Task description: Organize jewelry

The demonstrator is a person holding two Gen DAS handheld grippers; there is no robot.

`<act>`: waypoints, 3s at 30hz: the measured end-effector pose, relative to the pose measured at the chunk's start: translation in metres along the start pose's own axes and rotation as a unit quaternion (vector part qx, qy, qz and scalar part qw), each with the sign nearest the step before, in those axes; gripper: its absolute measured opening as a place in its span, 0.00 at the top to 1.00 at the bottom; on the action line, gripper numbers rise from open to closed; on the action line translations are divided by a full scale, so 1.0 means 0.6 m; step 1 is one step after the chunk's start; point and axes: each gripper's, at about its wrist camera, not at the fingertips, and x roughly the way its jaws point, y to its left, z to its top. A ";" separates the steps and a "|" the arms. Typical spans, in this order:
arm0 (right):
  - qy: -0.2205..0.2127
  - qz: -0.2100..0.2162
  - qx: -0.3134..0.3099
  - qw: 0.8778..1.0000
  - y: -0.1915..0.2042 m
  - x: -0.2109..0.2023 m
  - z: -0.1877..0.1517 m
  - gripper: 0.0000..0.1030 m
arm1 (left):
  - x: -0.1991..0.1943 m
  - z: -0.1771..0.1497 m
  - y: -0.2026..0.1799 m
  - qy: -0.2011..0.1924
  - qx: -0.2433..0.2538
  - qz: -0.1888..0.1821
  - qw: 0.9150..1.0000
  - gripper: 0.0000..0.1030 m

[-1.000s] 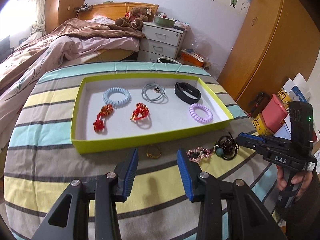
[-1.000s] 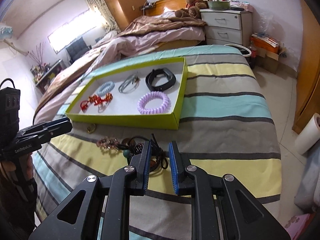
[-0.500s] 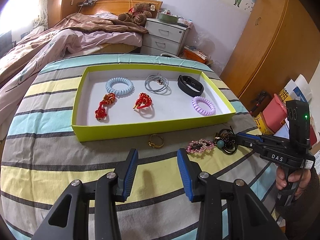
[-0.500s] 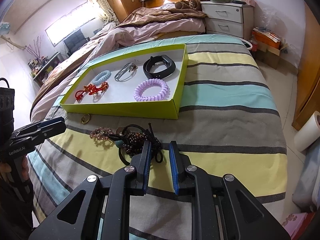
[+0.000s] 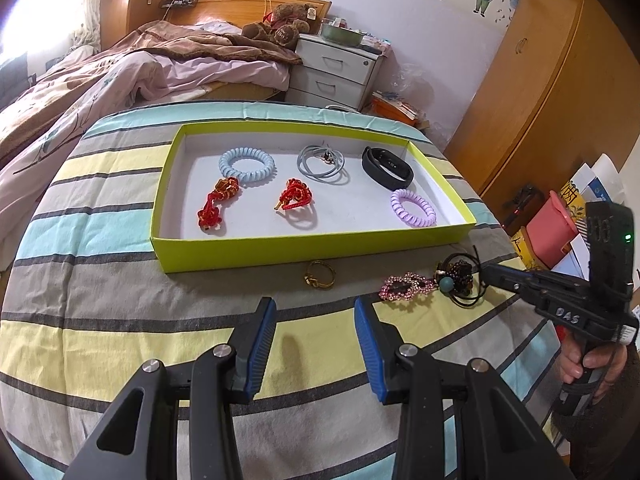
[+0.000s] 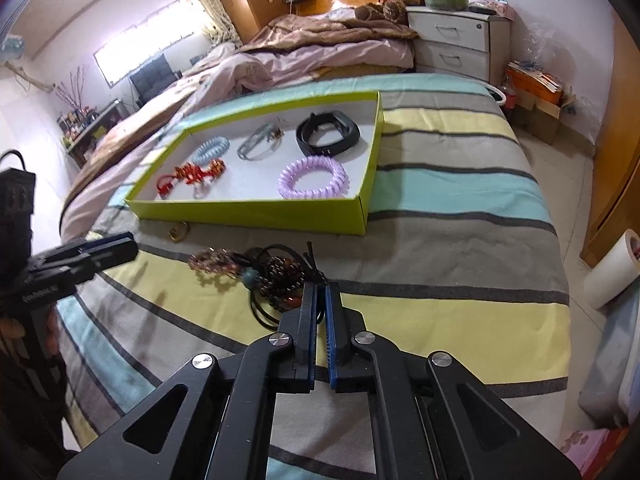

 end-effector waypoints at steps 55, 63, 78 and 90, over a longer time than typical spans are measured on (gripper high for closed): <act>-0.004 -0.037 -0.050 0.998 0.115 0.019 -0.030 0.53 | 0.002 -0.006 0.009 0.002 -0.009 -0.011 1.000 0.61; 0.009 -0.071 -0.044 0.996 0.115 0.041 -0.034 0.53 | 0.011 -0.006 0.012 0.007 -0.013 -0.012 1.000 0.61; -0.007 -0.079 -0.034 0.996 0.104 0.023 -0.039 0.98 | 0.022 0.002 0.005 0.011 -0.005 -0.012 1.000 0.61; -0.039 -0.054 -0.001 0.998 0.088 -0.015 -0.041 0.98 | 0.038 0.007 -0.016 0.014 0.021 -0.001 1.000 0.61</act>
